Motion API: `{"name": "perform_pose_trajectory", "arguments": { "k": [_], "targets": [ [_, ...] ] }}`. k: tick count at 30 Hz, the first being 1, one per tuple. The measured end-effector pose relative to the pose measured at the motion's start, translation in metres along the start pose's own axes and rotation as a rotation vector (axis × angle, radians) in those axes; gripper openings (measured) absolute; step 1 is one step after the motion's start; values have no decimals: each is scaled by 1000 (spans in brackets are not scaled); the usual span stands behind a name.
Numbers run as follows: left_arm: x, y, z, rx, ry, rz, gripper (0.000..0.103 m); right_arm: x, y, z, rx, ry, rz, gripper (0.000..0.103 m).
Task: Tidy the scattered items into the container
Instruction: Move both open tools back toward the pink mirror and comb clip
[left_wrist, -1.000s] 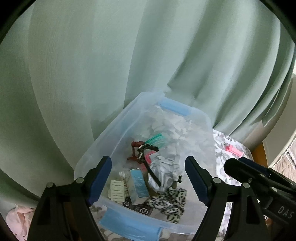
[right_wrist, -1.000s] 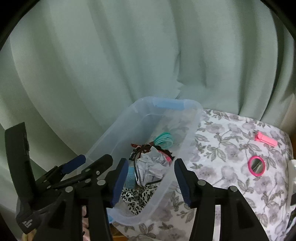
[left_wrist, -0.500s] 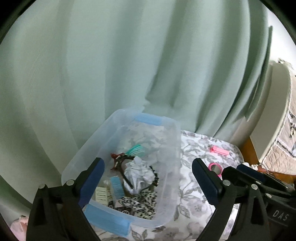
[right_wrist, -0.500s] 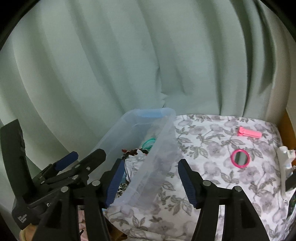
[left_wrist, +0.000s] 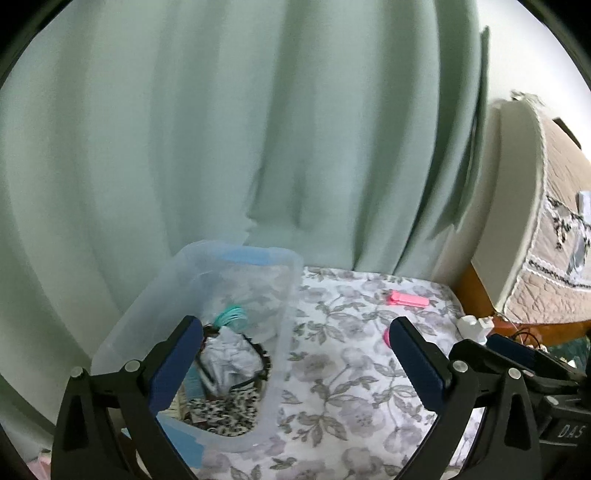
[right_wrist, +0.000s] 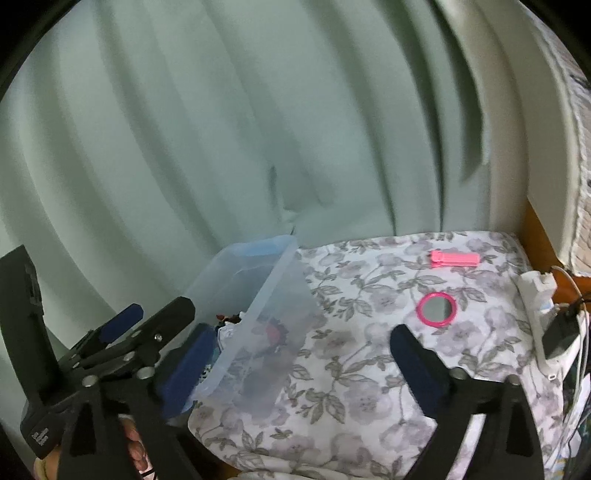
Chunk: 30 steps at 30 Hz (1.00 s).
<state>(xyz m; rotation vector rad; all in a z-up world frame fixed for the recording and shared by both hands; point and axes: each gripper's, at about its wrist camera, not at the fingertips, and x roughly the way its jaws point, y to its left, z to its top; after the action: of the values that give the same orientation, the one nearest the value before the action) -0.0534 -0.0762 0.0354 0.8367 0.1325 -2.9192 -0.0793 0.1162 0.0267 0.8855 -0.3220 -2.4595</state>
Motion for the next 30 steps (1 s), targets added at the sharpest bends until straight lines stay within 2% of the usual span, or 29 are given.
{"name": "perform_pose_trajectory", "arguments": {
  "k": [16,30],
  "targets": [
    [26,-67,-12,99,28,-64,101,-24,-72,-15,95,-75,-105,103],
    [91,-111,-40,144,172,-171,101,-4,-138,-34,212,-8,-167,103]
  ]
}}
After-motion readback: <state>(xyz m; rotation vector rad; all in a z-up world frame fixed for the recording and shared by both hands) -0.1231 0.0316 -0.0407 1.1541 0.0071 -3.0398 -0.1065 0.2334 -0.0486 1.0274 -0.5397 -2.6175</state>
